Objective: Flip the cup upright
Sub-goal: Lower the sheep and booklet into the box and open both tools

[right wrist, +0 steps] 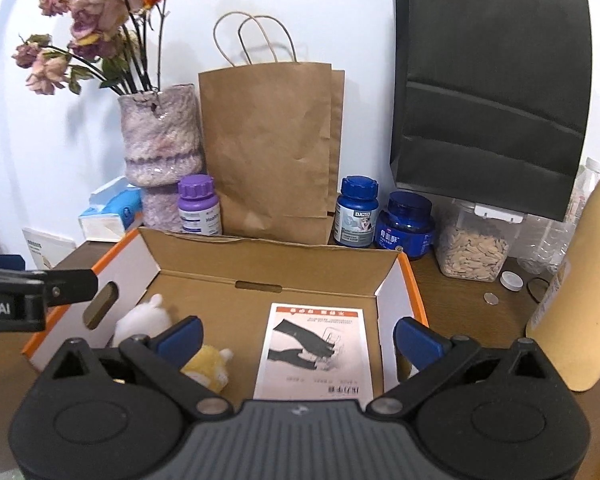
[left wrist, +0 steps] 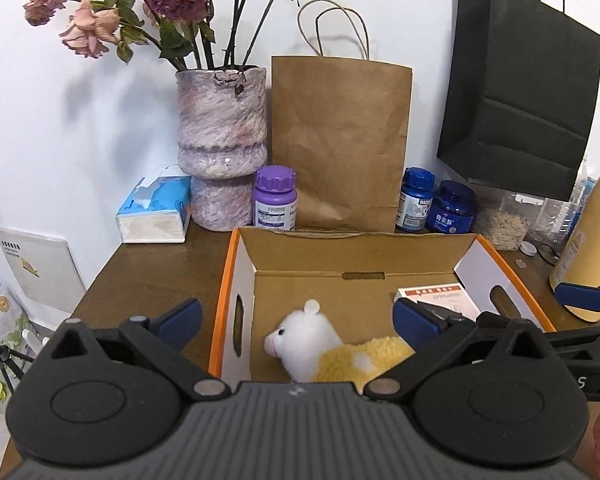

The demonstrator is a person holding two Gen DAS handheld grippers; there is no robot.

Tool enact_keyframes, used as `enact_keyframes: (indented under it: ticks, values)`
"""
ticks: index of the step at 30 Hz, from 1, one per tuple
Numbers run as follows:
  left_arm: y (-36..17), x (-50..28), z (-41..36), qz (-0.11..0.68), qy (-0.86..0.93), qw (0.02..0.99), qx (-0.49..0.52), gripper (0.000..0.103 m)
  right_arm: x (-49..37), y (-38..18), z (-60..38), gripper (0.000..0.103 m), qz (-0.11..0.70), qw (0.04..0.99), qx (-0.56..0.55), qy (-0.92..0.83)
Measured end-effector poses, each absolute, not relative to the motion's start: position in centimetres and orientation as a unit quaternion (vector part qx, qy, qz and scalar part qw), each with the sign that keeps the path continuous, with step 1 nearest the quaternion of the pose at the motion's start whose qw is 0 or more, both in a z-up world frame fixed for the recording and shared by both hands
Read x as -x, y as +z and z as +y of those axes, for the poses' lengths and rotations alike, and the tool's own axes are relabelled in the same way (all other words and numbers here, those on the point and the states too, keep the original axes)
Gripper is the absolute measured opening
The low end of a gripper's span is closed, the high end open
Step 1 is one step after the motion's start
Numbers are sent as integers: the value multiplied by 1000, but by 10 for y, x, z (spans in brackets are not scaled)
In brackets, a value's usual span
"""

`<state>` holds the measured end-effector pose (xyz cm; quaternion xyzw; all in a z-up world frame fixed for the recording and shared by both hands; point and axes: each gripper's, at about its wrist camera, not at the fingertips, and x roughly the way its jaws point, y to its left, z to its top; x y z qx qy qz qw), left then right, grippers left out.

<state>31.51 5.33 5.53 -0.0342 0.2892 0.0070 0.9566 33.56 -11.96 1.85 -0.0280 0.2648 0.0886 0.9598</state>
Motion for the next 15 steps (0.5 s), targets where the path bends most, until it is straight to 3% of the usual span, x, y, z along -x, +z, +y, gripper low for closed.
enact_keyframes:
  ticks: [15]
  values:
    - [62, -258, 55, 286, 7, 958, 35, 103, -274, 29, -137, 103, 249, 964, 21, 89]
